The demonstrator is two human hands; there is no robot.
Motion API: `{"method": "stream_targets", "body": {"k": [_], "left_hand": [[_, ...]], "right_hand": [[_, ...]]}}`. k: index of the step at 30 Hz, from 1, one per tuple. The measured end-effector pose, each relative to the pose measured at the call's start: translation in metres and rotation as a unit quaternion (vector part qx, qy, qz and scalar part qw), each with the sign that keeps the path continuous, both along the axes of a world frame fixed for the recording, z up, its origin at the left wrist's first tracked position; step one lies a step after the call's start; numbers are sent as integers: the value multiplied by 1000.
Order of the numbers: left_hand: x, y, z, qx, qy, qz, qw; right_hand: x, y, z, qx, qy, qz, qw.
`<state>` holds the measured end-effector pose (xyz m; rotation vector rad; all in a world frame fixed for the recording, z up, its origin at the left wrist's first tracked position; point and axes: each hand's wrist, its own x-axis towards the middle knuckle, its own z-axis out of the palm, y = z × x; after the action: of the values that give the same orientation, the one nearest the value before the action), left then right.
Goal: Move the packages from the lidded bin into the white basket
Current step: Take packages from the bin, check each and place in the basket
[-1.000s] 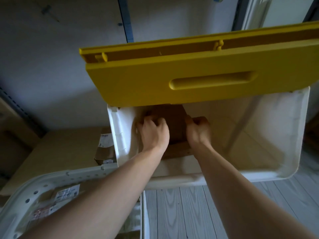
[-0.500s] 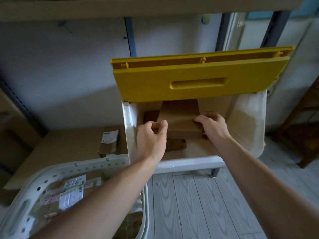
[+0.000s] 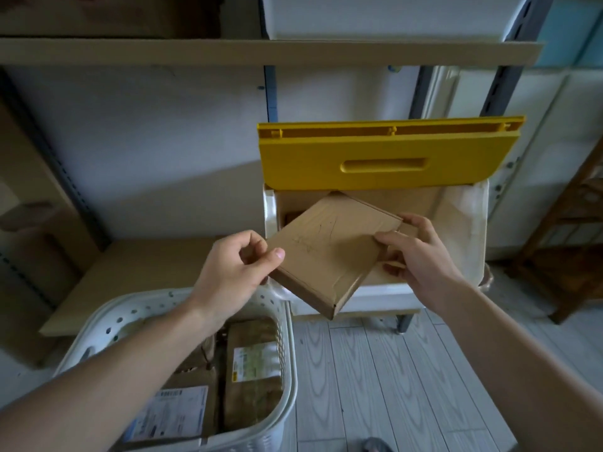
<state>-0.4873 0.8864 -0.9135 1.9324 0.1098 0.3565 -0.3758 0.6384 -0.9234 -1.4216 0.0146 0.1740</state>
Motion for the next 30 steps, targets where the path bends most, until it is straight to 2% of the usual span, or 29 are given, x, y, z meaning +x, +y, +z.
{"method": "stream_targets", "body": {"k": [5, 9, 11, 14, 19, 30], "left_hand": [[-11, 44, 10, -63, -3, 33, 997], [-17, 71, 11, -151, -24, 119, 981], [-20, 83, 11, -166, -31, 168, 971], [-27, 99, 11, -170, -28, 228, 958], [-41, 125, 10, -177, -34, 270, 946], [-61, 160, 2, -201, -85, 265, 939]], "right_hand": [[-21, 10, 10, 22, 19, 86, 996], [-34, 28, 11, -23, -5, 216, 976], [-38, 41, 11, -52, -17, 255, 965], [-41, 63, 14, -44, -26, 289, 956], [-44, 103, 14, -17, -44, 309, 950], [-32, 164, 12, 35, -35, 254, 966]]}}
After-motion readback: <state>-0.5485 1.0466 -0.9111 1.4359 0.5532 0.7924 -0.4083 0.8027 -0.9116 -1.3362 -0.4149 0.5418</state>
